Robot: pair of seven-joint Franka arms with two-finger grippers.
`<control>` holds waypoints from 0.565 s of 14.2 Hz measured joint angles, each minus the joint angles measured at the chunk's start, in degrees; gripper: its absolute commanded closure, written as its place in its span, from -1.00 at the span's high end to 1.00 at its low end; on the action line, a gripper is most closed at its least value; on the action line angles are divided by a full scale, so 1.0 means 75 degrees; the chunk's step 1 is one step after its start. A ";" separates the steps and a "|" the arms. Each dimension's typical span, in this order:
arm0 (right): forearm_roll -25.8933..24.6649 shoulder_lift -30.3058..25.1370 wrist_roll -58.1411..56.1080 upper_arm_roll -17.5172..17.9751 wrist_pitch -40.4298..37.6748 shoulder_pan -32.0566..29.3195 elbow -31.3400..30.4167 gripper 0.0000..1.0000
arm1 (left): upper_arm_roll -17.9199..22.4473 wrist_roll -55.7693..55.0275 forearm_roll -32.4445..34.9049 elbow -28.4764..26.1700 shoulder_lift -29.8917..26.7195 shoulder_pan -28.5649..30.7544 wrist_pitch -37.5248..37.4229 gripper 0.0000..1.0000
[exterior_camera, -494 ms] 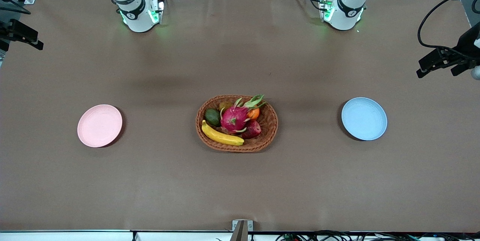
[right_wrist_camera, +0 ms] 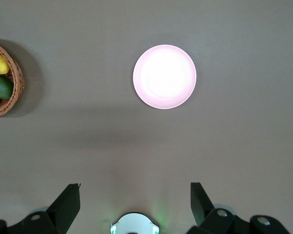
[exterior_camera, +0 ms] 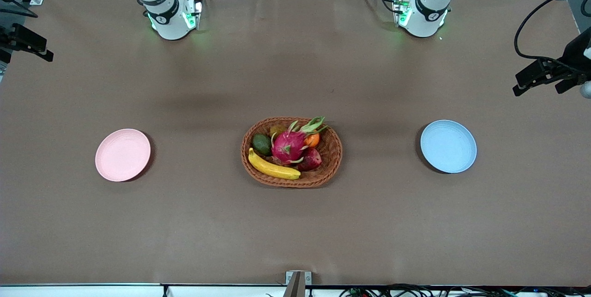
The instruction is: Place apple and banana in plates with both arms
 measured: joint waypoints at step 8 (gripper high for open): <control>-0.0005 0.0016 0.0000 -0.0015 0.0070 -0.0008 0.0095 1.00 | -0.0449 -0.0335 -0.0207 -0.0064 0.0600 -0.0217 0.0032 1.00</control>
